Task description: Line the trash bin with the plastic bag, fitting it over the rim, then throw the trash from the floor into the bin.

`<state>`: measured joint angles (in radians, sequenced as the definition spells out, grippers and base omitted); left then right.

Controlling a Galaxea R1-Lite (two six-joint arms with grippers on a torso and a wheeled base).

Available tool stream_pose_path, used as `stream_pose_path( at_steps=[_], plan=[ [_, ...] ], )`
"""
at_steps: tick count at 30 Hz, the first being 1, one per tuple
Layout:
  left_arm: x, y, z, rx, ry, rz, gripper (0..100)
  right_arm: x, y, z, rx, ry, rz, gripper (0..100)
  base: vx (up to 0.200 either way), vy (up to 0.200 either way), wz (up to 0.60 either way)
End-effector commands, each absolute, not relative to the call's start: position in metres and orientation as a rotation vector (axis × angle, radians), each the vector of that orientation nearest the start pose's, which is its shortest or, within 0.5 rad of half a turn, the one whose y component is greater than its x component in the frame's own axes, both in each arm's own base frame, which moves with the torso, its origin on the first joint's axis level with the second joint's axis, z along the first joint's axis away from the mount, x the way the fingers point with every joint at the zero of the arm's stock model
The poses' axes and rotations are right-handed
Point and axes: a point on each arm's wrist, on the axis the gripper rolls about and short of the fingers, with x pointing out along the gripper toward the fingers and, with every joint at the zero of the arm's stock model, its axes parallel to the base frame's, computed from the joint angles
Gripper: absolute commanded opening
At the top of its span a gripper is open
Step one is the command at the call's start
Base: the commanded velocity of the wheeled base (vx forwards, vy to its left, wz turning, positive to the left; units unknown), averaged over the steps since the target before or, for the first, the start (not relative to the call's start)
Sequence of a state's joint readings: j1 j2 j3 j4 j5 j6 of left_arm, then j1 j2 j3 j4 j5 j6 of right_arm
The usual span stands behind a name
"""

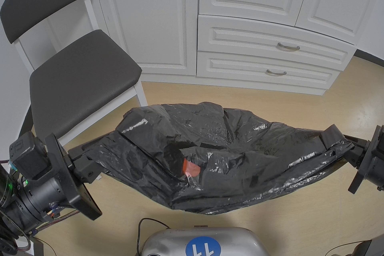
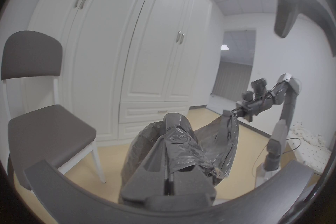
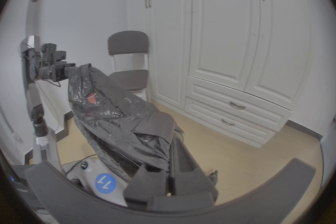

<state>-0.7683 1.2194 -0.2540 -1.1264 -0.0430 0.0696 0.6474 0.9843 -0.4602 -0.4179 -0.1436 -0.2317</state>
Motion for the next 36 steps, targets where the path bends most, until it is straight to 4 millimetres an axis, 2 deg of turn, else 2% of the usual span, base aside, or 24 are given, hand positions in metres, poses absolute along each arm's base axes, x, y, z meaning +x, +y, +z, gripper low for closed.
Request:
stream_pose_path(
  at_steps=[1, 7, 8, 11, 14, 16, 17, 24, 29, 34, 36],
  plan=[
    [0.103, -0.108, 0.195, -0.013, -0.243, -0.900, 0, 0.091, 0.069, 0.215, -0.255, 0.010, 0.623, 0, 0.000, 0.000, 0.00],
    [0.096, -0.117, 0.196, -0.060, -0.263, -0.993, 0, 0.085, 0.068, 0.210, -0.257, -0.011, 0.767, 0, 0.000, 0.000, 0.00],
    [0.092, -0.124, 0.198, -0.110, -0.267, -1.047, 0, 0.082, 0.069, 0.208, -0.253, -0.030, 0.849, 0, 0.000, 0.000, 0.00],
    [0.091, -0.132, 0.202, -0.179, -0.287, -1.094, 0, 0.081, 0.069, 0.204, -0.253, -0.060, 0.917, 0, 0.000, 0.000, 0.00],
    [0.094, -0.147, 0.206, -0.250, -0.331, -1.127, 0, 0.082, 0.072, 0.201, -0.248, -0.063, 0.967, 0, 0.000, 0.000, 0.00],
    [0.095, -0.148, 0.206, -0.251, -0.330, -1.129, 0, 0.082, 0.072, 0.201, -0.248, -0.062, 0.969, 0, 0.000, 0.000, 0.00],
    [0.097, -0.163, 0.206, -0.273, -0.298, -1.165, 0, 0.084, 0.075, 0.199, -0.242, -0.043, 1.006, 0, 0.000, 0.000, 0.00],
    [0.097, -0.187, 0.208, -0.381, -0.220, -1.243, 0, 0.090, 0.087, 0.196, -0.196, -0.008, 1.061, 0, 0.000, 0.000, 0.00],
    [0.112, -0.215, 0.208, -0.453, -0.165, -1.252, 0, 0.101, 0.107, 0.195, -0.031, -0.021, 1.103, 0, 0.000, 0.000, 0.00],
    [0.121, -0.226, 0.200, -0.547, -0.062, -1.254, 0, 0.111, 0.125, 0.198, 0.142, -0.035, 1.121, 0, 0.000, 0.000, 0.00],
    [0.121, -0.226, 0.200, -0.547, -0.062, -1.254, 0, 0.111, 0.125, 0.198, 0.142, -0.035, 1.121, 0, 0.000, 0.000, 0.00]
  ],
)
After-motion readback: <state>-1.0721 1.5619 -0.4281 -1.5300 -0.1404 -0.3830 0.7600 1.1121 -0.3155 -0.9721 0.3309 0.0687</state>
